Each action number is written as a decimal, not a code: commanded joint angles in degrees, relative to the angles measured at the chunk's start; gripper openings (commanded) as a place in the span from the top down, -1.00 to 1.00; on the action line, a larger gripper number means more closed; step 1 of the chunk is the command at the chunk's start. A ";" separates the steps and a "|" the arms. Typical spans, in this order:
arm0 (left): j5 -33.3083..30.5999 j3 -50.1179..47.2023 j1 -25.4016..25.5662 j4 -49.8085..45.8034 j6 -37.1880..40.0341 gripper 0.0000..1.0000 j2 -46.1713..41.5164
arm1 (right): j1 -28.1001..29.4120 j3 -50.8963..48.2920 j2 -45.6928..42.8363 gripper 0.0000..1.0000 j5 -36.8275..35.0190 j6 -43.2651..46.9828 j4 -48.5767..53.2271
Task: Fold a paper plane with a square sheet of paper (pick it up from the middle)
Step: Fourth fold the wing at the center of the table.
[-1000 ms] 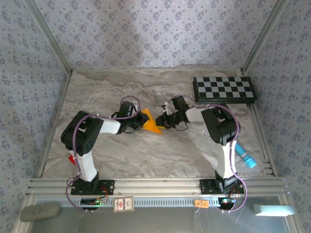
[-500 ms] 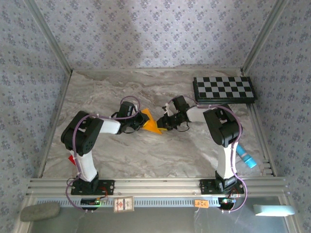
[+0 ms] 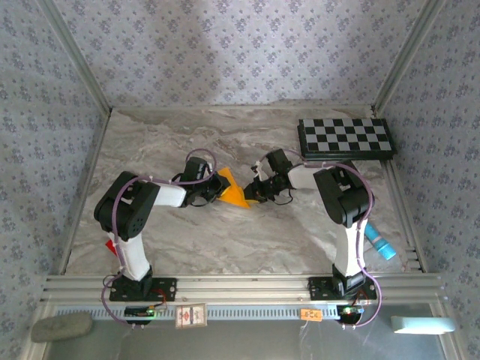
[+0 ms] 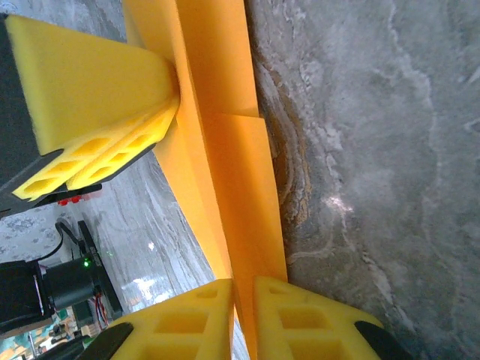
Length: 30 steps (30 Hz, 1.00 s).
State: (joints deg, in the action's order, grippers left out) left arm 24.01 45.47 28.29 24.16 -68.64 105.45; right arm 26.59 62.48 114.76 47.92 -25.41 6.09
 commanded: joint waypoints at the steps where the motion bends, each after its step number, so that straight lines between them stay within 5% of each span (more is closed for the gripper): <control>1: -0.19 0.16 0.18 -0.36 -0.14 0.76 0.29 | -0.25 -1.05 0.40 0.68 -1.25 0.87 1.77; 14: 0.14 0.04 0.18 -0.83 0.26 0.76 -0.16 | 0.80 2.26 -4.37 0.51 -6.61 5.54 4.89; 30: 0.25 -0.13 0.18 -0.48 -0.09 0.77 -0.68 | 4.00 9.54 0.24 0.43 -11.45 8.96 8.45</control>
State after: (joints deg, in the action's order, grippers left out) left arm 24.03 45.47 28.29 24.01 -68.64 105.45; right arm 30.39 70.39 113.10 37.67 -18.17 12.23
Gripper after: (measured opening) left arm 0.119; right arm 0.284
